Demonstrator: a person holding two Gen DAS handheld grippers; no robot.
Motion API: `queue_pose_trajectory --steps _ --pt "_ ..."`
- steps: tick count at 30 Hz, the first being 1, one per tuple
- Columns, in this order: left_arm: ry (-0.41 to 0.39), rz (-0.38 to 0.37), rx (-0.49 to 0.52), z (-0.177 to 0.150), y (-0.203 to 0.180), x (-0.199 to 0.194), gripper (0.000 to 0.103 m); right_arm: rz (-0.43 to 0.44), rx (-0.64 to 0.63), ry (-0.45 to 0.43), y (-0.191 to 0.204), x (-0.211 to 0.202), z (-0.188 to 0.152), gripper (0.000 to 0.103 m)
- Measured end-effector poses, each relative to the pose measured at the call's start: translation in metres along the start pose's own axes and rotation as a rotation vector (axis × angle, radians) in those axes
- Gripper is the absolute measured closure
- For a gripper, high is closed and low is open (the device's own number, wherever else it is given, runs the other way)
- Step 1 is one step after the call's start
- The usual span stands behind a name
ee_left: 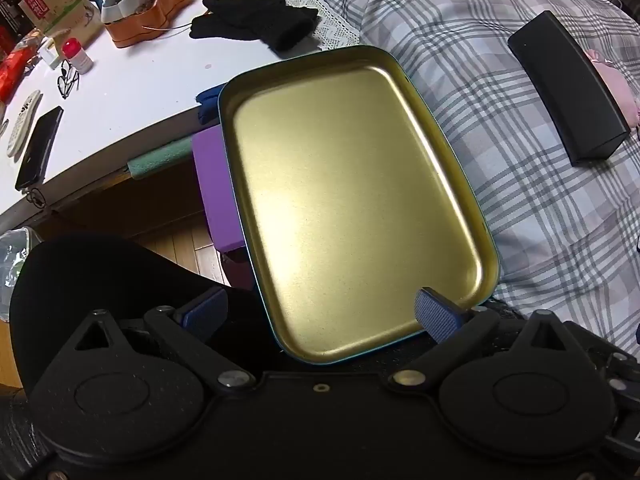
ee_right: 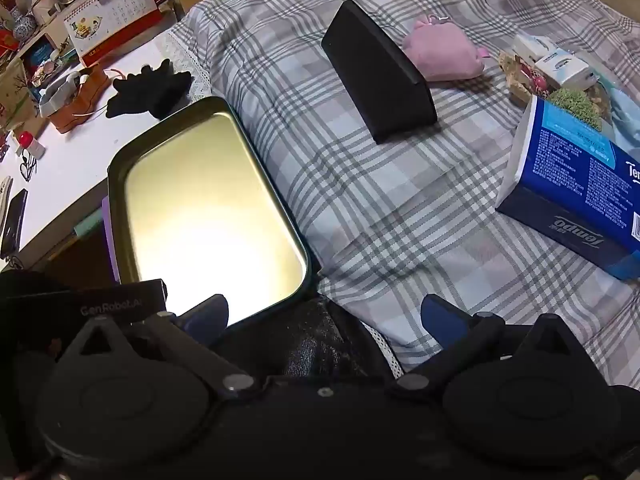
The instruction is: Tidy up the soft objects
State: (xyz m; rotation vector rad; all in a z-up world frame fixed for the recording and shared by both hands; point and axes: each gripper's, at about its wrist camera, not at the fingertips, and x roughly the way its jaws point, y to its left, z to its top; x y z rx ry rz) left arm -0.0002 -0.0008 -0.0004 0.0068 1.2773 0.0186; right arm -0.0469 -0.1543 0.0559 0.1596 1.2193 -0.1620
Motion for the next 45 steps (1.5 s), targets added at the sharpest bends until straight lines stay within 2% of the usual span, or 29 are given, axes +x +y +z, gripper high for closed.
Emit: queue_pose_trajectory --steps 45 --pt "0.006 -0.031 0.019 -0.004 -0.01 -0.003 0.006 -0.002 -0.001 -0.004 -0.004 -0.008 -0.003 0.0"
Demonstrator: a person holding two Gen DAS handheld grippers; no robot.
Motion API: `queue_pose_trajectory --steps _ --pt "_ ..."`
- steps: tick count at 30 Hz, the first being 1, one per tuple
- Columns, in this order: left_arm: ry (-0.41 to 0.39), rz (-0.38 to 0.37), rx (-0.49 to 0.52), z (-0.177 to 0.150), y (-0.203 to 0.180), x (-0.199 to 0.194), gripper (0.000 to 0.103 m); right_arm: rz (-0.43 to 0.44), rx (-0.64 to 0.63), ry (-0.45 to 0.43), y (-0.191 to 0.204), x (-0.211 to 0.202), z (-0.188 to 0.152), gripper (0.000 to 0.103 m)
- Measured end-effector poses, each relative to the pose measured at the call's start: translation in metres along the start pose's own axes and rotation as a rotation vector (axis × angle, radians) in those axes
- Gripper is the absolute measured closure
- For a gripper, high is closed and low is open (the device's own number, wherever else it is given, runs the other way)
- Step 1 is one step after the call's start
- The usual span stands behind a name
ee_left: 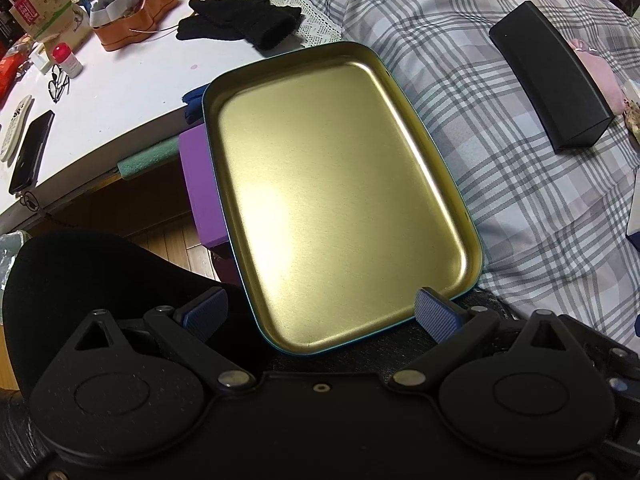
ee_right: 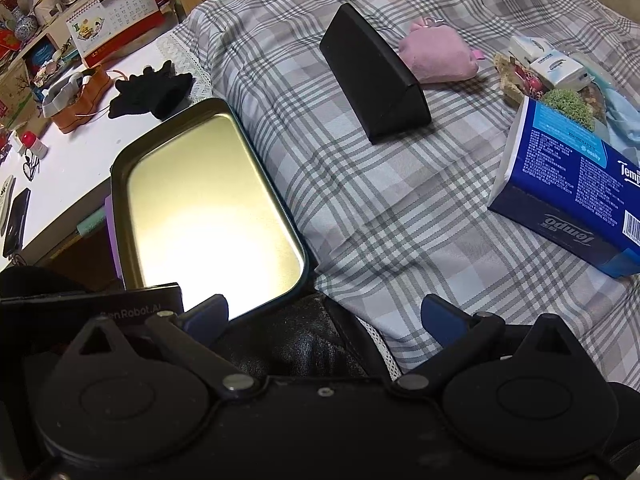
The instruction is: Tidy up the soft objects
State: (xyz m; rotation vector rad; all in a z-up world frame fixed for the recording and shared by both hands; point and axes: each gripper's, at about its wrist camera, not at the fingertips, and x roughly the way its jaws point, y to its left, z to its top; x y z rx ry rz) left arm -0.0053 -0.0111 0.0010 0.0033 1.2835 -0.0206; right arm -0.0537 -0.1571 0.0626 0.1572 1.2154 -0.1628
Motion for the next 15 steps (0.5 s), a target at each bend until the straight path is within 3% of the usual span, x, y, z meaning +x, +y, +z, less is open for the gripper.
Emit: queue_pose_trajectory --steps 15 --pt "0.0 0.008 -0.001 -0.0002 0.0007 0.0026 0.006 0.003 -0.008 0.006 0.0038 0.0025 0.0005 0.0"
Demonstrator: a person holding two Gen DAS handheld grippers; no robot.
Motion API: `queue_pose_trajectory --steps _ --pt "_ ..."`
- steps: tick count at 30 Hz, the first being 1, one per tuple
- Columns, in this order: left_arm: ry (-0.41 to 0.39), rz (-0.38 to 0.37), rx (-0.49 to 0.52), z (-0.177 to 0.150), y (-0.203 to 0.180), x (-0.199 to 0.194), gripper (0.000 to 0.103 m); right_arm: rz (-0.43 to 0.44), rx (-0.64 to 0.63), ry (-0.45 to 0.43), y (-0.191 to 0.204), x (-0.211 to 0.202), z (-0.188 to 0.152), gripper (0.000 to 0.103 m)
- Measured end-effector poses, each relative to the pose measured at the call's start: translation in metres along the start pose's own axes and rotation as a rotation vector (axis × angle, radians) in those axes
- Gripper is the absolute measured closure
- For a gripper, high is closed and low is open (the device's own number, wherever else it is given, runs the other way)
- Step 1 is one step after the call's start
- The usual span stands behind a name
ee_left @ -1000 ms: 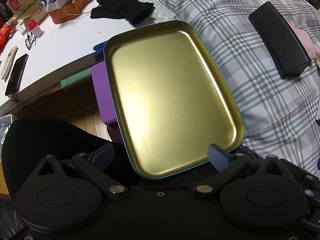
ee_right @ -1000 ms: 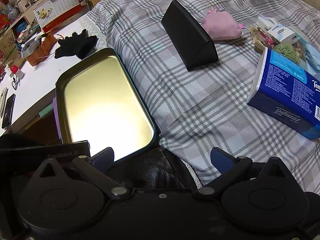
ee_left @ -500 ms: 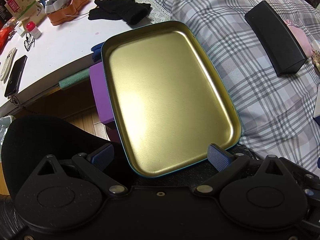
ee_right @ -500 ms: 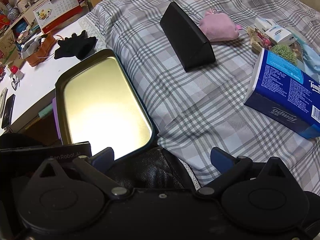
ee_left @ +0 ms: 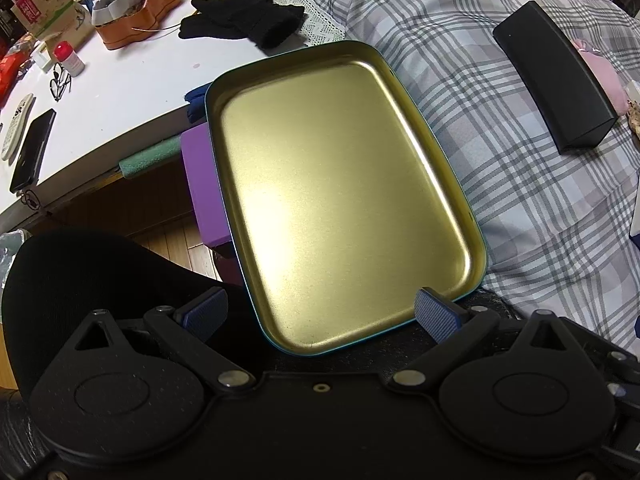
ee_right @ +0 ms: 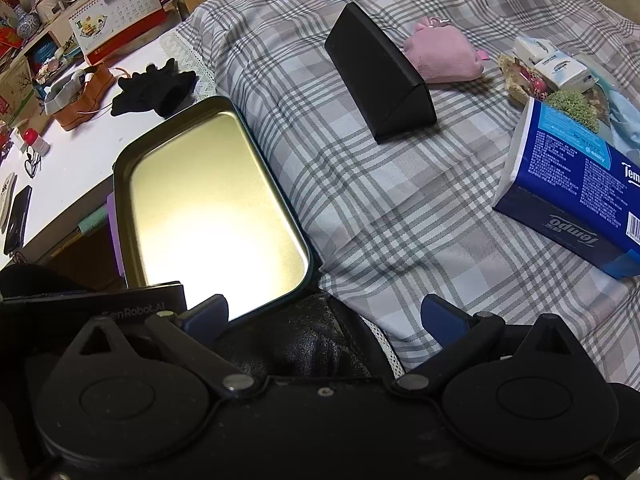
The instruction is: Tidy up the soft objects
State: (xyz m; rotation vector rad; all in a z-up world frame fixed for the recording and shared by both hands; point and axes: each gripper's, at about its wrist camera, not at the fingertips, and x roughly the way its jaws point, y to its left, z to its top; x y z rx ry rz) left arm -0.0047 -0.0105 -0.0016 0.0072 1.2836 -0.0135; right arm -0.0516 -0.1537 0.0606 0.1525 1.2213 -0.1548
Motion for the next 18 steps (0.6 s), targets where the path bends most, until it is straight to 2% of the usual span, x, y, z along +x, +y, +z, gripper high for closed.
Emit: queue_pose_trajectory --steps 18 --pt "-0.007 -0.001 0.001 -0.0007 -0.0002 -0.003 0.006 0.0 -0.003 -0.01 -0.0004 -0.0038 0.001 0.0"
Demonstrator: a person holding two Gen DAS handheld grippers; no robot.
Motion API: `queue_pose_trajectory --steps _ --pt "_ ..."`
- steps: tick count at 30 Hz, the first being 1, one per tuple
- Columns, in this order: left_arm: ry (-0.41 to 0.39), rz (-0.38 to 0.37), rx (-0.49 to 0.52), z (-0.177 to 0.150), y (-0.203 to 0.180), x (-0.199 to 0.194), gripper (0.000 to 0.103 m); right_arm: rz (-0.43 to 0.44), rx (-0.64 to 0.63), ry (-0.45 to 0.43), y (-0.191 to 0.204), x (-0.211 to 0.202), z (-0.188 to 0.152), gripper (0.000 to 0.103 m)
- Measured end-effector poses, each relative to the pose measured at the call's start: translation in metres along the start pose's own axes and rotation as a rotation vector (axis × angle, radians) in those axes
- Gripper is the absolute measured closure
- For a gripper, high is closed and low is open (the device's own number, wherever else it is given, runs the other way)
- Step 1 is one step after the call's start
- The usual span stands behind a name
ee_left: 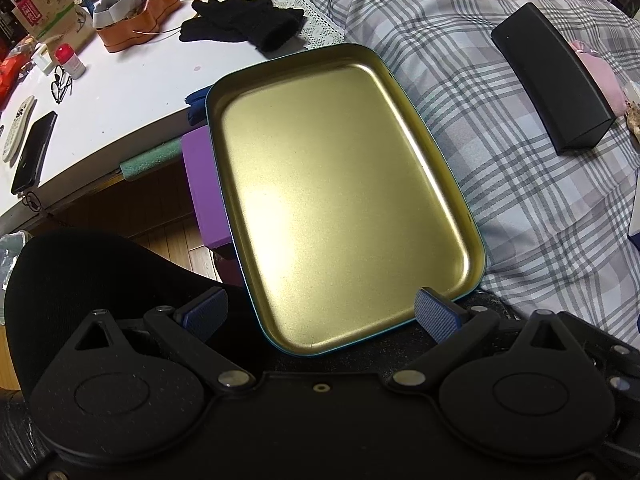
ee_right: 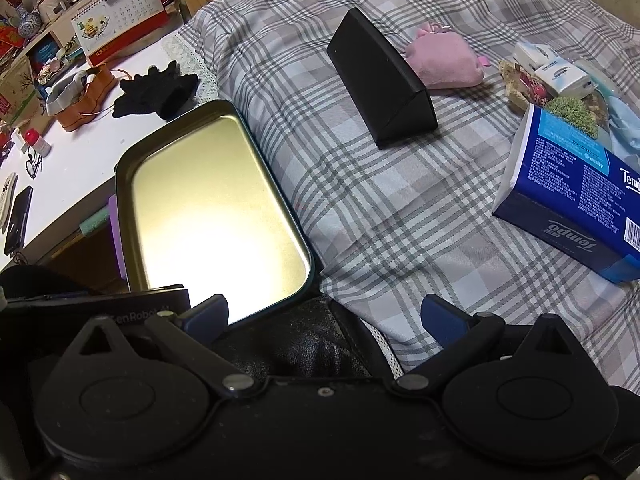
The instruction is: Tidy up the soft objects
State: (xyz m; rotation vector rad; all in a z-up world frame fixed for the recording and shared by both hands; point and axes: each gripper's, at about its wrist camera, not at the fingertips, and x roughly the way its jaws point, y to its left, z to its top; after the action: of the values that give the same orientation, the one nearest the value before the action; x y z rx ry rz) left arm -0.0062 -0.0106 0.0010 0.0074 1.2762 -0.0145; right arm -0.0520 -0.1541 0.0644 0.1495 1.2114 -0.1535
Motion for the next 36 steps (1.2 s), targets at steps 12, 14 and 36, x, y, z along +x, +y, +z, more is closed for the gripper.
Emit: queue_pose_trajectory --steps 12,14,36 --pt "0.003 0.005 0.002 0.0 0.0 0.002 0.006 -0.002 0.0 0.001 0.0 0.001 -0.001 0.0" --pt "0.005 0.003 0.002 0.0 0.0 0.002 0.006 -0.004 0.0 0.002 0.0 0.002 -0.001 0.0" --pt "-0.081 -0.021 0.09 0.012 -0.035 -0.019 0.009 -0.174 0.096 -0.2 -0.078 -0.062 0.004 0.0"
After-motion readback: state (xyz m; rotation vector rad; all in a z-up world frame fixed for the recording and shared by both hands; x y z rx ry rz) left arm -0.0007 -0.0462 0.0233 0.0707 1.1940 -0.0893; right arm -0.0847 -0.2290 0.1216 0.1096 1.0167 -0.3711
